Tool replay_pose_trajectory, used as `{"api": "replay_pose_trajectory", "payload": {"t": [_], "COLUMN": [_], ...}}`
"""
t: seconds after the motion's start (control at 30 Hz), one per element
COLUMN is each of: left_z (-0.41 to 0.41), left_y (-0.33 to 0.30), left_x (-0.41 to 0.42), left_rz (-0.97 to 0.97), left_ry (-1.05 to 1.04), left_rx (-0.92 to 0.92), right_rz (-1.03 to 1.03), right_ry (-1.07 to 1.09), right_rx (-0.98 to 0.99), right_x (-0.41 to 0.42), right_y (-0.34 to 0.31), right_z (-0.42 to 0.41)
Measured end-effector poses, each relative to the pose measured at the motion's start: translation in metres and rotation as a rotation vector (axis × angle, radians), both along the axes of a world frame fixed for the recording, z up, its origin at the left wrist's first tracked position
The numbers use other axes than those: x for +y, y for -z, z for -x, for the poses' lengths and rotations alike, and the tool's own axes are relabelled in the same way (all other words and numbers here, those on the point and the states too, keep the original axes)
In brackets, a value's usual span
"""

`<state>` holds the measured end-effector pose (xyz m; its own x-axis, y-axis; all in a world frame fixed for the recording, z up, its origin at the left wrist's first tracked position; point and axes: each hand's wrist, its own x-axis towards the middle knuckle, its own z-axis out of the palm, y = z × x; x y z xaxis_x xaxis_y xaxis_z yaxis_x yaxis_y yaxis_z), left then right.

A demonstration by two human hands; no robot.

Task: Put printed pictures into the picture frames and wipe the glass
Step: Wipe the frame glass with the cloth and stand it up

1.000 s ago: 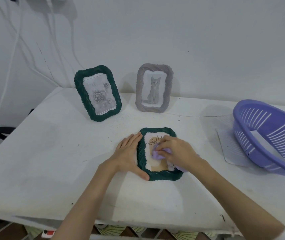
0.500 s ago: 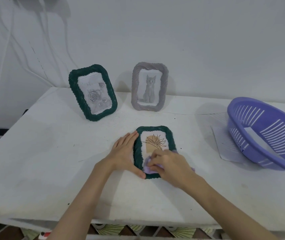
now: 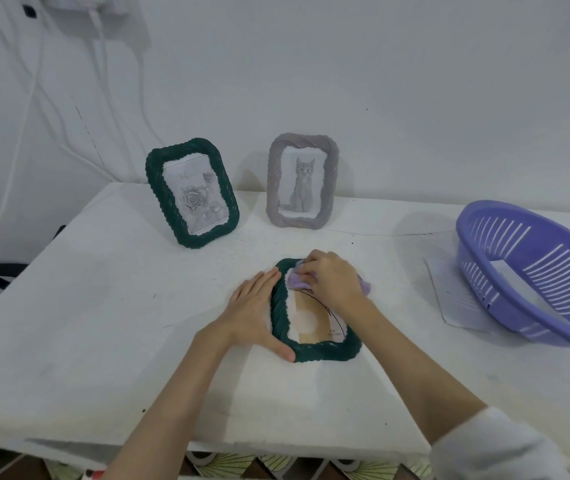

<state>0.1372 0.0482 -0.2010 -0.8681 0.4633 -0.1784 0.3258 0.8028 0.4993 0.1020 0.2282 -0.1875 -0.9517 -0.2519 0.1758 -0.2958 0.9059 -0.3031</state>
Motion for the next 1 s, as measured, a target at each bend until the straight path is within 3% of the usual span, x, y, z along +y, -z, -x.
{"api": "replay_pose_trajectory", "payload": {"t": [0.23, 0.37, 0.5, 0.57, 0.63, 0.73, 0.83, 0.93, 1.0], "left_z": [0.001, 0.002, 0.004, 0.004, -0.001, -0.019, -0.033, -0.033, -0.027], "left_y": [0.002, 0.004, 0.003, 0.002, -0.007, -0.027, -0.032, -0.024, -0.024], "left_x": [-0.001, -0.002, -0.003, -0.001, 0.005, 0.028, 0.050, 0.051, 0.035], "left_rz": [0.017, 0.011, 0.027, 0.019, -0.140, -0.678, -0.916, -1.009, -1.055], "left_ry": [0.011, 0.020, 0.032, 0.039, 0.002, -0.148, -0.149, -0.257, -0.377], "left_rx": [-0.003, -0.010, -0.048, -0.095, -0.139, -0.263, -0.411, -0.380, -0.278], "right_rz": [-0.024, -0.166, 0.051, 0.223, 0.567, 1.013, 1.083, 1.049, 0.905], "right_ry": [-0.176, 0.037, 0.096, 0.033, 0.026, 0.019, -0.040, -0.029, 0.074], "right_rx": [-0.055, -0.257, -0.683, -0.676, -0.547, -0.440, -0.489, -0.497, -0.412], "right_x": [0.004, 0.032, 0.067, 0.079, 0.080, 0.067, 0.052, 0.050, 0.054], "right_y": [-0.005, -0.026, -0.033, -0.032, -0.033, -0.030, -0.022, -0.017, -0.013], "right_z": [-0.074, -0.092, -0.083, -0.081, -0.084, -0.090, -0.090, -0.086, -0.082]}}
